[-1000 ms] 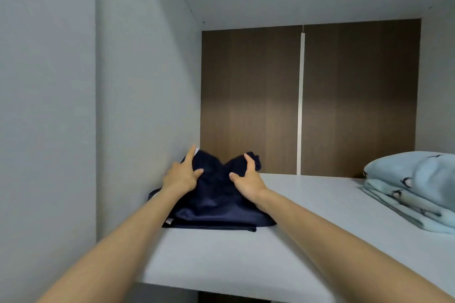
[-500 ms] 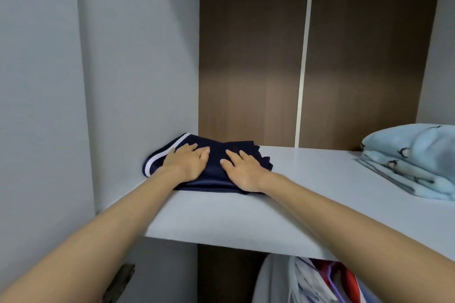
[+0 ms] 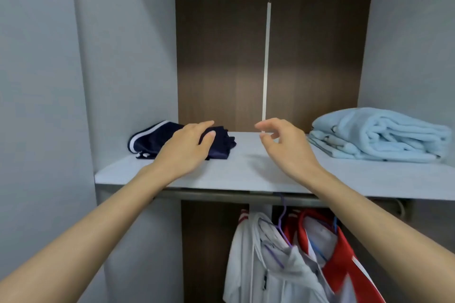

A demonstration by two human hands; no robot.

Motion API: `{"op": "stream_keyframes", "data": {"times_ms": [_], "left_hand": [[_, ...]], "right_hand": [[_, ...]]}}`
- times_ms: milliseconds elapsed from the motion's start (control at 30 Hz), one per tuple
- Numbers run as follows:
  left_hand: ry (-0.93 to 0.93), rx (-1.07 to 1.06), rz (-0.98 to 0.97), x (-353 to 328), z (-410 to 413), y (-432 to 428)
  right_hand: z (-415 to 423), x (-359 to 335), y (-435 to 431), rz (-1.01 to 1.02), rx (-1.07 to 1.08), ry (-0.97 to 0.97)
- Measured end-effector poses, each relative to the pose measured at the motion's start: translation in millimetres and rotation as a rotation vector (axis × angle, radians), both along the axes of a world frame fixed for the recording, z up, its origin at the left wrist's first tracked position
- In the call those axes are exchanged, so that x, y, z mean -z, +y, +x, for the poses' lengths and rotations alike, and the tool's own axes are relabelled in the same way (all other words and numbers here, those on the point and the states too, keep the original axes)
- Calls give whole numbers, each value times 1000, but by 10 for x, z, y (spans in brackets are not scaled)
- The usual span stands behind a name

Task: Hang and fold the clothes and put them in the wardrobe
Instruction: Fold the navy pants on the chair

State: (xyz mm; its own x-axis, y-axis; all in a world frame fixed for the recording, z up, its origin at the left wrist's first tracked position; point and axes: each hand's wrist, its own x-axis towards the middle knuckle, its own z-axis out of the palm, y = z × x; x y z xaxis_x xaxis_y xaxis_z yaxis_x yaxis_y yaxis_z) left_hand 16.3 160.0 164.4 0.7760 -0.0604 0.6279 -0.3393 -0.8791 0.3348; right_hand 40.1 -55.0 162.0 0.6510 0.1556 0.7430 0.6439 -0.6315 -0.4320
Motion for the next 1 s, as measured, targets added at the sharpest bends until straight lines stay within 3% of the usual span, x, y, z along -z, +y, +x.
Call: {"op": "stream_keyframes", "data": {"times_ms": [100, 567, 700, 1000], "left_hand": [[-59, 43, -108, 131, -469, -300], [-12, 124, -95, 566, -1749, -1161], [50, 206, -84, 834, -2053, -1239], [274, 455, -43, 1589, -2943, -1442]], "right_hand": [[-349, 173, -361, 56, -4, 40], [-1926, 930, -1165, 121, 28, 197], [-2405, 1249, -1241, 88, 97, 280], [-3863, 2036, -1280, 261, 326, 428]]}}
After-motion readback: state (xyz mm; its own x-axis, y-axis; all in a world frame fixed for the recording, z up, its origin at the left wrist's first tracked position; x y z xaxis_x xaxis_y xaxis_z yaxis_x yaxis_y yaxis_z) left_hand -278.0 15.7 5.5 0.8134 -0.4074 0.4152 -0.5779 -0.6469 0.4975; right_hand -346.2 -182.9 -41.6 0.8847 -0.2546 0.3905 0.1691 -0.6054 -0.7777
